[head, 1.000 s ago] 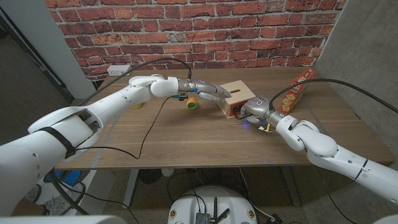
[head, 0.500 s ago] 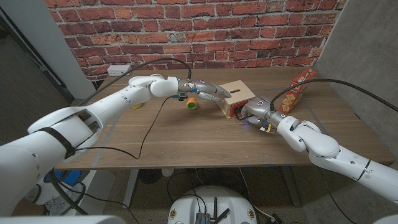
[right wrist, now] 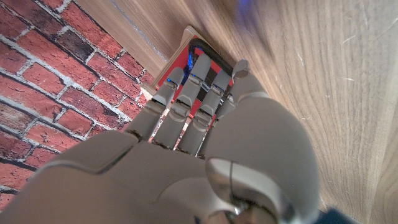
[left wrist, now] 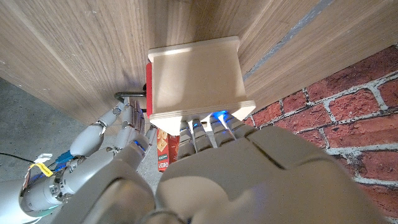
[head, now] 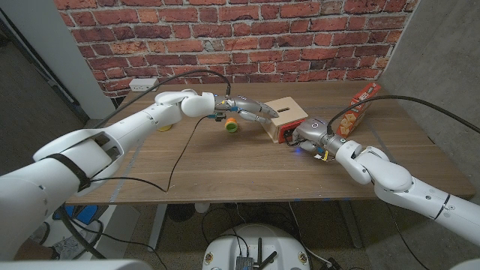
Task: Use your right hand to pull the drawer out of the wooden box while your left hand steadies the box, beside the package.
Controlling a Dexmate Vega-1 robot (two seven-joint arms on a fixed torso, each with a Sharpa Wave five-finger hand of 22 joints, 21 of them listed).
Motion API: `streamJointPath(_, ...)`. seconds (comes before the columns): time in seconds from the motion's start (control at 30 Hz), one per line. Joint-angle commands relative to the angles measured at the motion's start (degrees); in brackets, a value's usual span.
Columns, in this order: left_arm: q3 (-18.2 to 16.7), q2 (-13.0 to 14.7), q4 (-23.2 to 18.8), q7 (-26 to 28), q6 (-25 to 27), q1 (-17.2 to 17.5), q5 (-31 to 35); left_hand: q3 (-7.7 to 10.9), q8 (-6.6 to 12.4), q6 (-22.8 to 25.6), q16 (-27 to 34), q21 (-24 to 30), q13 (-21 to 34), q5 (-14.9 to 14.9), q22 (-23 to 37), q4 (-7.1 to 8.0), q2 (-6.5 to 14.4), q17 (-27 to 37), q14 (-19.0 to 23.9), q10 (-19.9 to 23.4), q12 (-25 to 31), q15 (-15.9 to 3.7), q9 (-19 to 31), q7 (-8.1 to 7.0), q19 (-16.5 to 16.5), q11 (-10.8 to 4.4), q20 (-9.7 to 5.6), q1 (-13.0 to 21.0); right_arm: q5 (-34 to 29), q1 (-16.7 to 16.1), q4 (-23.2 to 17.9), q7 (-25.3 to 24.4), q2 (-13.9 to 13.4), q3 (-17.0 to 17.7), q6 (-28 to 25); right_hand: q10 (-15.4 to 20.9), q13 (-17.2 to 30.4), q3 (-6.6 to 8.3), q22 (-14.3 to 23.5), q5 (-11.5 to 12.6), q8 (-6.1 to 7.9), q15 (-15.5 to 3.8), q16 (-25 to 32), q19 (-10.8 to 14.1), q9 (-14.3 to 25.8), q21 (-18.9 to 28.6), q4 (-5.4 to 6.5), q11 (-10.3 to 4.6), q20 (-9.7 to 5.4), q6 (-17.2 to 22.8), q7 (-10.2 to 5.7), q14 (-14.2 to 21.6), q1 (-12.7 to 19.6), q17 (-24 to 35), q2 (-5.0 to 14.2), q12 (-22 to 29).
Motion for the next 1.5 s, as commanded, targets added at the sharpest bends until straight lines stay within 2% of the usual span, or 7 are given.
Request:
streamJointPath(0.03,0.05,-0.13,0.33,-0.04,0.02,-0.12,-0.01,0.43,0.05,0.46,0.09,0.08,0.11,0.45,0.13,-0.16,4.69,0.12,0.46,0.6,0.28,-5.28,0.02,0.07,0.48,-0.09,-10.0,0.53,0.15,-0.92,-0.79,0.47,-0.73,0.63,-0.38,0.52,0.05,0.69,0.09,0.26,0.29,-4.31,-0.01,0.32,0.08,0.13,-0.04,-0.09,-7.6,0.45,-0.06,0.46,-0.05,0.05,0.49,-0.09)
streamJointPath(0.43,0.17,-0.3,0.68,-0.19,-0.04,-0.29,-0.23,0.49,0.04,0.6,0.08,0.06,0.11,0.46,0.13,-0.21,4.7,0.12,0.57,0.55,0.17,-5.11,0.03,0.09,0.59,0.05,-10.0,0.57,0.14,-2.02,-1.74,0.91,-1.33,1.16,-0.86,0.53,0.05,0.81,0.1,0.27,0.28,-4.29,-0.04,0.34,0.09,0.14,-0.09,-0.09,-7.6,0.5,-0.11,0.5,-0.02,0.12,0.47,-0.1)
streamJointPath(1.5,-0.61,0.82,-1.6,-1.12,1.49,1.19,-0.86,0.74,0.2,1.89,0.21,0.08,0.1,0.48,0.12,-0.48,4.66,0.06,1.97,1.91,0.35,-4.98,0.03,0.43,1.18,0.03,-9.97,0.73,-0.33,-4.63,-3.84,1.51,-2.46,2.55,-2.6,0.54,0.04,1.06,0.11,0.23,0.25,-4.29,-0.12,0.43,0.1,0.18,-0.05,-0.07,-7.61,0.59,-0.1,0.56,-0.13,0.25,0.52,-0.11)
